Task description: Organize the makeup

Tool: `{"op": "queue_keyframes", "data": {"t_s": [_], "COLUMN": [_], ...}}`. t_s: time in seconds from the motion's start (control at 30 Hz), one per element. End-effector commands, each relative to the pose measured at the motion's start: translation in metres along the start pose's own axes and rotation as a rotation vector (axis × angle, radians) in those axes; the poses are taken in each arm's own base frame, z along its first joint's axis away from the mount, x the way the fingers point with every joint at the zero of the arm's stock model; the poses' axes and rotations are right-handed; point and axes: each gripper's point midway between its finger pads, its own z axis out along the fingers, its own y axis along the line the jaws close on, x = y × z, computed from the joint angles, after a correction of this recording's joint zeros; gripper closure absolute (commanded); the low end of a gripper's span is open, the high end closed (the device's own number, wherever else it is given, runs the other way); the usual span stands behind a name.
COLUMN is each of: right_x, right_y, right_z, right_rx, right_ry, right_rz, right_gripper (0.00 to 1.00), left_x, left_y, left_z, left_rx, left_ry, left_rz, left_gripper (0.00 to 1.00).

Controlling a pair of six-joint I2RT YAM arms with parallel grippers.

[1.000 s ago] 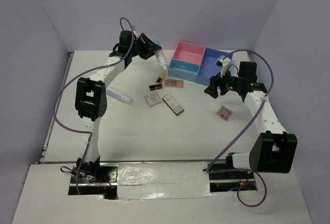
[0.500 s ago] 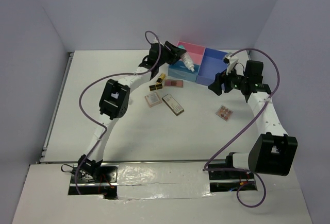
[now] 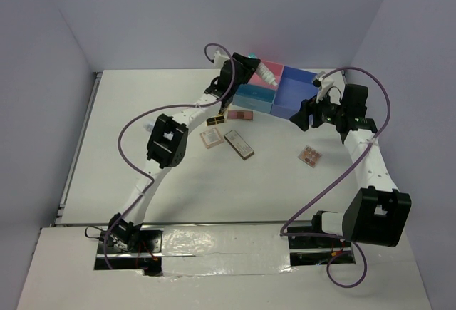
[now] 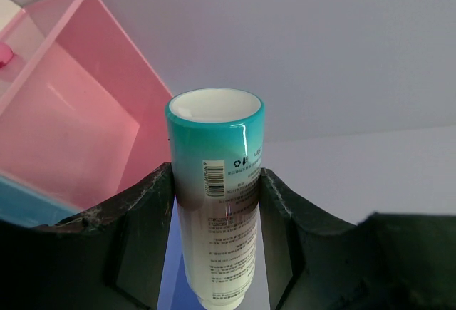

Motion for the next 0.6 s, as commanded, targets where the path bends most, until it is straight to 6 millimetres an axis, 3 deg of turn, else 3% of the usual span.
{"op": "queue_keyframes", "data": {"t_s": [0.0, 0.37, 0.57], "right_x": [-0.018, -0.016, -0.014], "right_y": [0.003, 0.007, 0.007], "right_z": [-0.007, -0.007, -0.006], "right_rx": [-0.001, -0.017, -0.018], "right_ry": [-0.062, -0.069, -0.067], "right_rz": [-0.039, -0.037, -0.034], "right_gripper": [0.24, 0.24, 0.24], "left_x": [-0.017, -0.025, -0.018], "left_y": [-0.016, 0.0, 0.01], "left_z": [0.007, 0.015, 0.016], "left_rx": [0.022, -0.018, -0.044], "left_ry": [-0.123, -0.186, -0.166], "left_rz": [-0.067, -0.033, -0.035], "left_gripper": [1.0, 0.96, 0.82]}}
